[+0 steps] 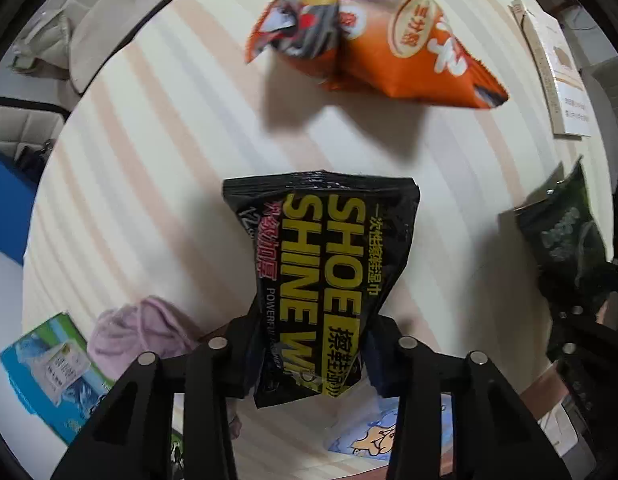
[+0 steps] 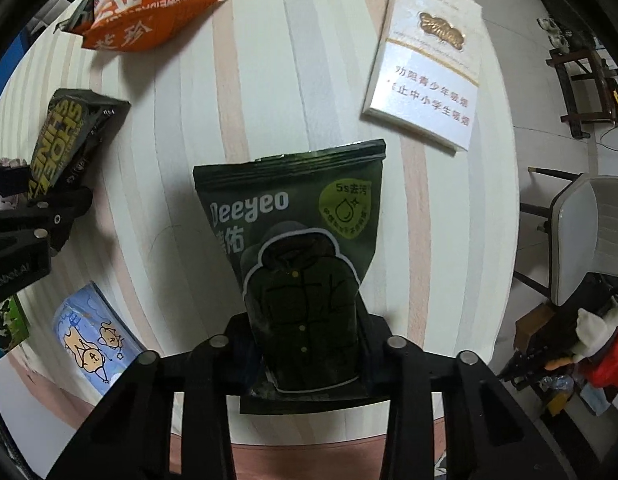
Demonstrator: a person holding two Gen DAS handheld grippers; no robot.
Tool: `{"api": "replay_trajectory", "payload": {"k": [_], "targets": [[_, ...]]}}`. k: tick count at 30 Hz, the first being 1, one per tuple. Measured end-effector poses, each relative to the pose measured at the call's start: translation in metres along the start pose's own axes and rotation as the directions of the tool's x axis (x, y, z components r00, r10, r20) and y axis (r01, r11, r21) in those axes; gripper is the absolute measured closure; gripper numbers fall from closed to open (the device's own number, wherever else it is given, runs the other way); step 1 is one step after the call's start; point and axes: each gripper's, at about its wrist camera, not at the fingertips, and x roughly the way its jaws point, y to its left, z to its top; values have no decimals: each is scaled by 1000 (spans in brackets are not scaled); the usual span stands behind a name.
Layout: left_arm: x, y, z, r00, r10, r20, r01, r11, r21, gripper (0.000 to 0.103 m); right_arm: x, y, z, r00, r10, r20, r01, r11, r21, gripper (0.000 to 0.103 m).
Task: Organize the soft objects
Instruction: 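Grasp the black SHOE SHINE WIPES pack with the left tool while the right tool grasps the green Deeyeo pack, then carry the black pack with the left tool into the box while the right tool carries the green pack there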
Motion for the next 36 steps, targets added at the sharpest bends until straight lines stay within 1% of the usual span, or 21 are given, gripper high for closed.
{"api": "replay_trajectory", "payload": {"k": [1, 3, 6, 9, 12, 13, 14, 16, 18, 19, 20, 21, 23, 24, 26, 27, 28, 30, 33, 35, 36], "targets": [[-2, 2, -5, 1000, -5, 8, 5, 1000, -17, 66, -2, 3, -2, 1000, 0, 6, 0, 1000, 2, 66], [-7, 6, -15, 999, -40, 29, 42, 997, -58, 66, -11, 6, -8, 1000, 16, 23, -16, 1000, 18, 67], [-28, 20, -44, 989, -107, 106, 121, 985, -127, 66, -27, 5, -17, 996, 76, 56, -79, 996, 42, 67], [-56, 36, -84, 968, -151, 199, 187, 966, -178, 66, -49, 11, -31, 985, 136, 105, -141, 989, 40, 67], [-82, 59, -131, 947, -154, 283, 220, 951, -217, 66, -76, 31, -52, 971, 184, 155, -188, 982, 15, 68], [-93, 68, -148, 939, -142, 314, 220, 948, -229, 66, -87, 41, -62, 965, 199, 172, -202, 979, 3, 68], [-108, 73, -156, 933, -131, 336, 219, 946, -238, 66, -97, 53, -72, 959, 212, 187, -214, 977, -8, 68], [-132, 87, -184, 916, -107, 388, 219, 941, -259, 66, -111, 70, -88, 950, 233, 209, -234, 972, -24, 68], [-153, 95, -202, 901, -83, 426, 214, 938, -271, 66, -130, 93, -101, 940, 253, 227, -251, 967, -40, 68], [-159, 100, -217, 895, -65, 441, 206, 938, -279, 66, -139, 107, -111, 934, 268, 238, -263, 963, -52, 68], [-165, 107, -229, 887, -33, 460, 187, 937, -294, 66, -146, 121, -121, 928, 277, 250, -269, 961, -63, 68], [-172, 115, -243, 874, 10, 486, 164, 935, -314, 66, -152, 131, -132, 924, 280, 261, -270, 960, -74, 68], [-181, 133, -270, 850, 53, 525, 154, 927, -343, 66, -166, 159, -148, 915, 281, 290, -265, 960, -95, 68], [-182, 138, -275, 842, 59, 537, 161, 922, -352, 66, -176, 174, -149, 912, 279, 300, -260, 960, -101, 68], [-183, 154, -292, 827, 65, 559, 175, 914, -365, 66, -185, 194, -164, 902, 287, 322, -264, 958, -114, 68], [-185, 164, -302, 820, 74, 568, 178, 910, -375, 66, -198, 217, -175, 894, 299, 333, -274, 954, -122, 68], [-186, 172, -310, 814, 86, 574, 175, 907, -383, 66, -202, 227, -179, 889, 306, 340, -279, 952, -126, 68], [-184, 189, -326, 807, 100, 582, 177, 899, -400, 66, -211, 254, -185, 879, 324, 350, -293, 946, -138, 68], [-182, 218, -346, 804, 107, 585, 196, 882, -429, 66, -223, 295, -192, 866, 357, 350, -316, 933, -171, 68], [-182, 240, -361, 805, 119, 582, 199, 869, -453, 66, -227, 317, -191, 864, 364, 349, -316, 930, -189, 68], [-179, 253, -365, 808, 125, 575, 200, 860, -469, 66, -230, 334, -190, 861, 370, 348, -316, 927, -202, 68]]}}
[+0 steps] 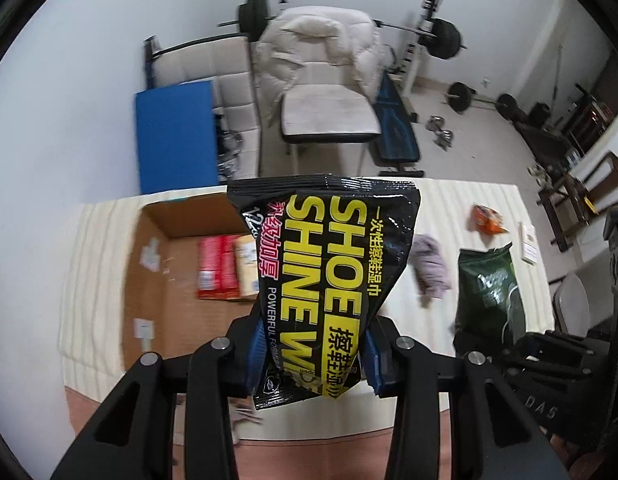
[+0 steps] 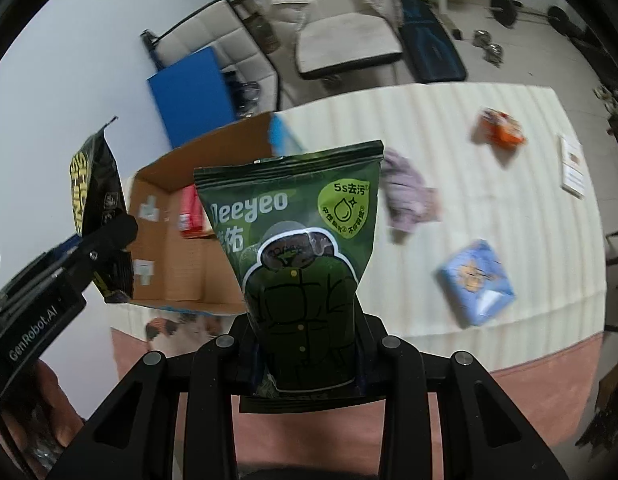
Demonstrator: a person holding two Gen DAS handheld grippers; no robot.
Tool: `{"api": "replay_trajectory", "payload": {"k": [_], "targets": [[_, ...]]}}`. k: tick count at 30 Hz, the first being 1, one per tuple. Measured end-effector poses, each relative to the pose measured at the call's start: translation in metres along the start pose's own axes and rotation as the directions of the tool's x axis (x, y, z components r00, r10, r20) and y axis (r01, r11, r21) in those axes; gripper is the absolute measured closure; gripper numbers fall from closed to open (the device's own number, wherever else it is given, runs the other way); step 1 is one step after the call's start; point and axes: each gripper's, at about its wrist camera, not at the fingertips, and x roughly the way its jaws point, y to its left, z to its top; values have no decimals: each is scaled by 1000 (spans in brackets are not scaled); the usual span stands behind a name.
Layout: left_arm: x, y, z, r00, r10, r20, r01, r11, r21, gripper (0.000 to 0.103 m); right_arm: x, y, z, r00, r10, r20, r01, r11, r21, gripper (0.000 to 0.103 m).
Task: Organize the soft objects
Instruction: 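Carry the black pack with the left tool into the box while the right tool carries the green pack there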
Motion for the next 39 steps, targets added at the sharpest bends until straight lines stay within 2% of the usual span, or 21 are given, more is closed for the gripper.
{"api": "replay_trajectory", "payload": {"k": [5, 8, 12, 18, 24, 27, 31, 32, 33, 34, 35, 36, 39], "targets": [[28, 64, 14, 997, 54, -56, -58, 995, -79, 66, 32, 52, 25, 1000, -15, -8, 15, 999, -31, 68], [66, 105, 26, 989, 86, -123, -101, 987, -121, 66, 59, 68, 45, 999, -45, -23, 45, 998, -35, 68], [113, 140, 33, 972, 97, -214, -129, 981, -145, 66, 103, 81, 75, 994, -98, -55, 97, 995, -20, 68], [171, 163, 43, 943, 62, -328, -124, 977, -171, 66, 158, 88, 106, 982, -165, -97, 162, 986, -32, 68], [212, 164, 52, 908, 76, -412, -137, 983, -119, 66, 205, 91, 118, 962, -229, -148, 221, 973, -69, 68], [222, 166, 53, 898, 77, -434, -138, 984, -111, 66, 221, 90, 120, 954, -250, -167, 240, 968, -77, 68], [229, 169, 54, 886, 52, -460, -127, 983, -134, 61, 232, 88, 119, 946, -262, -190, 249, 964, -88, 68], [230, 170, 55, 885, 29, -465, -112, 982, -151, 55, 235, 89, 119, 944, -262, -200, 248, 964, -93, 67], [229, 170, 57, 885, 20, -465, -105, 982, -158, 40, 237, 90, 120, 941, -260, -215, 245, 965, -94, 62], [229, 170, 58, 886, 20, -463, -107, 981, -162, 32, 237, 91, 120, 940, -265, -217, 248, 964, -99, 55], [226, 171, 60, 892, 13, -452, -101, 980, -172, 25, 236, 92, 121, 938, -274, -211, 257, 961, -103, 30], [224, 171, 61, 897, 4, -442, -93, 979, -181, 23, 234, 94, 122, 938, -286, -196, 270, 957, -106, 8], [217, 169, 64, 905, -1, -425, -84, 980, -180, 9, 226, 99, 123, 940, -301, -162, 285, 952, -113, 6]]}}
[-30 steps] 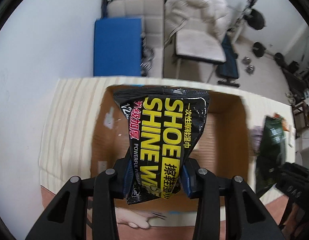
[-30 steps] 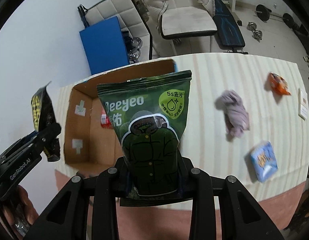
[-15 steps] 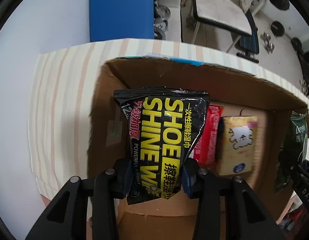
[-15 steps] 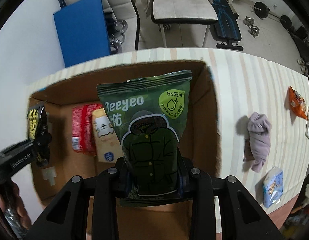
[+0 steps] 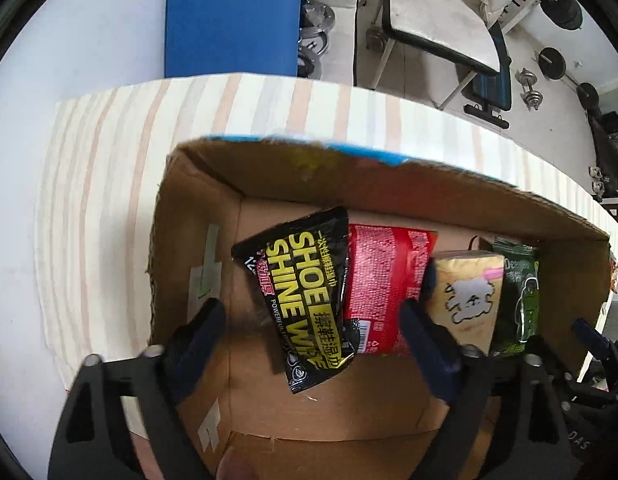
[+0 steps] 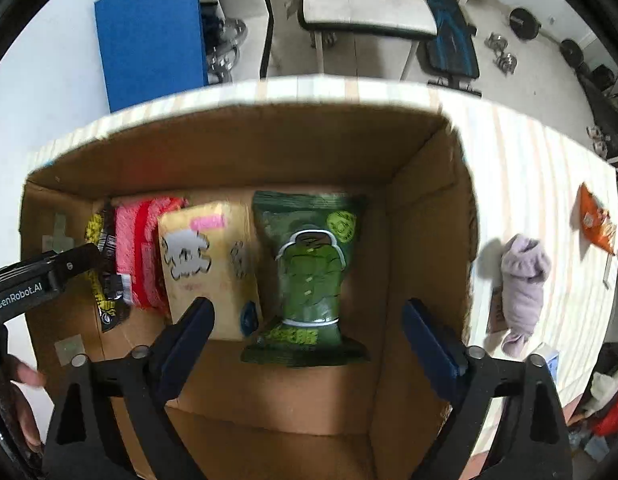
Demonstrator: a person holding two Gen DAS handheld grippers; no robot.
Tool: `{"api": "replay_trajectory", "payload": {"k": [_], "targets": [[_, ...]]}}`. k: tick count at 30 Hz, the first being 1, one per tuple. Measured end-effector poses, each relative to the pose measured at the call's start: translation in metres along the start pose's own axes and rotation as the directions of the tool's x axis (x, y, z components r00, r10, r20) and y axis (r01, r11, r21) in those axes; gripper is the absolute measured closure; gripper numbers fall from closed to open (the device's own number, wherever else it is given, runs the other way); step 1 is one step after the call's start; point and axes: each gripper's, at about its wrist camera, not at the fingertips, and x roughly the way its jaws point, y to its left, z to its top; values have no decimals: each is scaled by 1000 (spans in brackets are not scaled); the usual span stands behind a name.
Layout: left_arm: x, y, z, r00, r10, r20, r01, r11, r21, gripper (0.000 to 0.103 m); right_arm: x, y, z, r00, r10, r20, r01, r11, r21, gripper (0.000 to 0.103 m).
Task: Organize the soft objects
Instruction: 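Carry the black pack with the left tool into the box while the right tool carries the green pack there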
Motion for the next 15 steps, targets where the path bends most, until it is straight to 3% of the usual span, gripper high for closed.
{"api": "replay_trajectory", "payload": {"k": [5, 15], "targets": [[-11, -5, -8, 1000, 16, 16, -17, 999, 29, 9, -2, 5, 0, 1000, -24, -14, 24, 1000, -7, 6], [-18, -8, -35, 999, -7, 42, 5, 999, 43, 9, -17, 7, -16, 1000, 19, -7, -19, 1000, -3, 0]]}}
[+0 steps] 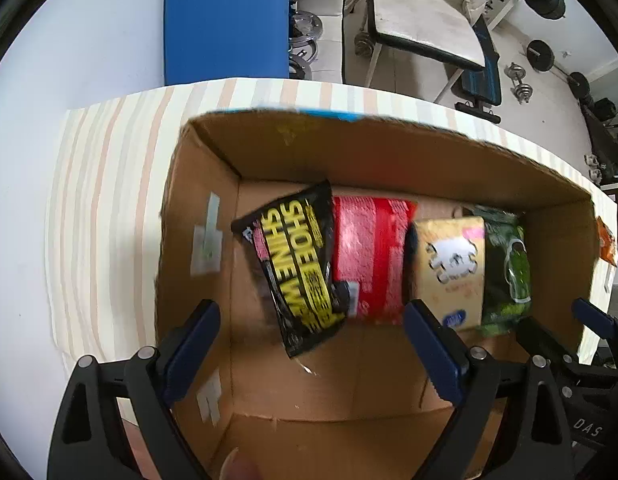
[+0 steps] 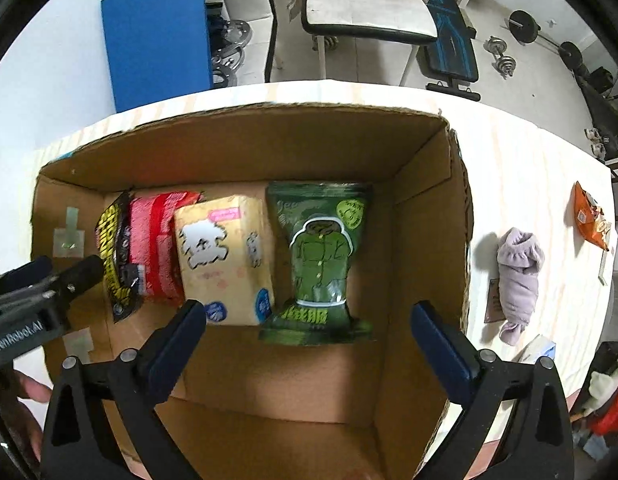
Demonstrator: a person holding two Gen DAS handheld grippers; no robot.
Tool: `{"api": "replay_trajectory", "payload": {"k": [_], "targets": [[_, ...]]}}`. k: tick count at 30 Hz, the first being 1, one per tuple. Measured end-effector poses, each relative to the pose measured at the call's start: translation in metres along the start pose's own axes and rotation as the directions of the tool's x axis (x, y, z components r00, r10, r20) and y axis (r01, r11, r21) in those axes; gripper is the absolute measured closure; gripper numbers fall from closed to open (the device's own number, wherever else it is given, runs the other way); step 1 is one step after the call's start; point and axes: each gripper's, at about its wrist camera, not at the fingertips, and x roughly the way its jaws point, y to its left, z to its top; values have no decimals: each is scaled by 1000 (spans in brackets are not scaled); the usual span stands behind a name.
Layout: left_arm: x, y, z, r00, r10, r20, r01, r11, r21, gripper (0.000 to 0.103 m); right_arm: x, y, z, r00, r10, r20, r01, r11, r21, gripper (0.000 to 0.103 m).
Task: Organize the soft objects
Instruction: 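Carry the black pack with the left tool into the box while the right tool carries the green pack there, then open both tools and move them back over the lilac sock and blue packet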
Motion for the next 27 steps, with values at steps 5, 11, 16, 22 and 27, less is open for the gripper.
{"api": "replay_trajectory", "payload": {"k": [5, 11, 16, 22, 27], "targets": [[-18, -2, -25, 1000, -3, 31, 3, 1000, 9, 9, -12, 3, -17, 1000, 13, 23, -12, 1000, -16, 0], [-45, -1, -44, 995, -11, 96, 11, 1000, -1, 1, -38, 1, -38, 998, 16, 69, -14, 999, -35, 0], [-75, -10, -64, 985, 9, 171, -9, 1000, 1, 1, -60, 2, -57, 994, 34, 106, -29, 998, -50, 0], [-119, -30, -86, 961, 28, 275, -27, 1000, -4, 1, -90, -16, -83, 973, 192, 127, -188, 981, -46, 0], [-147, -87, -98, 945, 31, 326, -64, 994, 90, 1, -117, -57, -109, 959, 214, 184, -213, 977, -26, 0]]}}
